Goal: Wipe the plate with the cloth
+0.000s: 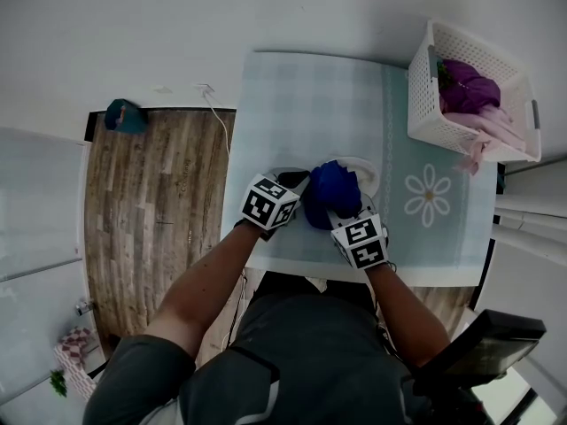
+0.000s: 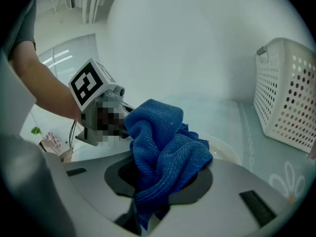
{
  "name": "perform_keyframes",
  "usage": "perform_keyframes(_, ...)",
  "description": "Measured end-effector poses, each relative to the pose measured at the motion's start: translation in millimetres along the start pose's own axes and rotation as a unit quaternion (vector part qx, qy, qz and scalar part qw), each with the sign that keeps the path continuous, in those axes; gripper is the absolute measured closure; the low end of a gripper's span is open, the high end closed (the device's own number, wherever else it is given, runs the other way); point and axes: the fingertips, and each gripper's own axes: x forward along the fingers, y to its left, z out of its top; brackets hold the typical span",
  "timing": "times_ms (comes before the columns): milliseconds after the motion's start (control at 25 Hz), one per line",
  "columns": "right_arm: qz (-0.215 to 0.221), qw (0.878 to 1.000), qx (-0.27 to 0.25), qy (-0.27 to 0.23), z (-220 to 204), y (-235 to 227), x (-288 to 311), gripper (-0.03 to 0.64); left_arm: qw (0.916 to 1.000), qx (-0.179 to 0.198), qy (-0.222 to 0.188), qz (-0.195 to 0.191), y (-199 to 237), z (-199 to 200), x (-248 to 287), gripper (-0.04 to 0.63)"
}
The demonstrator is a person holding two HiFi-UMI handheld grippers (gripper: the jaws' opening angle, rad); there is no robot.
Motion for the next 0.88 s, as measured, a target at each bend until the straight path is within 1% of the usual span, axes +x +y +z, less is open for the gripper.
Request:
perform_keyframes(120, 0.009, 1.0, 0.006, 0.004, 1, -1, 1, 0.491, 0.9998, -0.008, 0.001, -0.018, -1, 0, -1, 0.584)
perform_keyframes(360, 0.029, 0.999, 0.017, -0.005, 0, -2, -2, 0.491, 0.9991, -0.002, 0.013, -0.04, -6, -2, -1, 0.584)
perform_keyframes(520, 0.014, 1.0, -0.005, 0.002, 2, -2, 1, 0.491, 0.9988, 0.033, 0.024, -0.028, -7, -1, 0, 0.584)
perform_keyframes(640, 0.004, 1.0, 0.002, 0.004, -1, -6, -6, 0.491, 0.9983, 0.049, 0.027, -0.015, -8, -1, 0, 0.584)
perform_keyframes(760, -0.006, 1.0, 0.003, 0.004, -7, -14, -16, 0.491, 0.9984, 0.05, 0.026, -0.006, -8, 0, -1, 0.584)
perform_keyframes(880, -0.018, 1.0, 0.016, 0.003, -14, -30, -27, 0.489, 0.9986, 0.048, 0.024, -0.002, -7, -1, -1, 0.584)
